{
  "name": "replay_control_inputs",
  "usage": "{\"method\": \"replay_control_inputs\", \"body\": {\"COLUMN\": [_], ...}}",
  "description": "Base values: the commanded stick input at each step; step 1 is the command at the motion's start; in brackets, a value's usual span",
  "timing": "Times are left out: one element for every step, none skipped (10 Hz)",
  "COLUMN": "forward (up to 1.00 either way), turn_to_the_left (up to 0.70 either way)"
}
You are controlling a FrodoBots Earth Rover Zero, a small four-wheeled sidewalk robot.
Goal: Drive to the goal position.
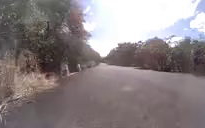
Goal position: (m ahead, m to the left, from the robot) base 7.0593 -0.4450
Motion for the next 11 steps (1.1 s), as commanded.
{"method": "replay_control_inputs", "body": {"forward": [0.50, 0.50, 0.50, 0.50, 0.50, 0.50, 0.50, 0.50, 0.50, 0.50, 0.50], "turn_to_the_left": [0.00, 0.00, 0.00, 0.00, 0.00, 0.00, 0.00, 0.00, 0.00, 0.00, 0.00]}}
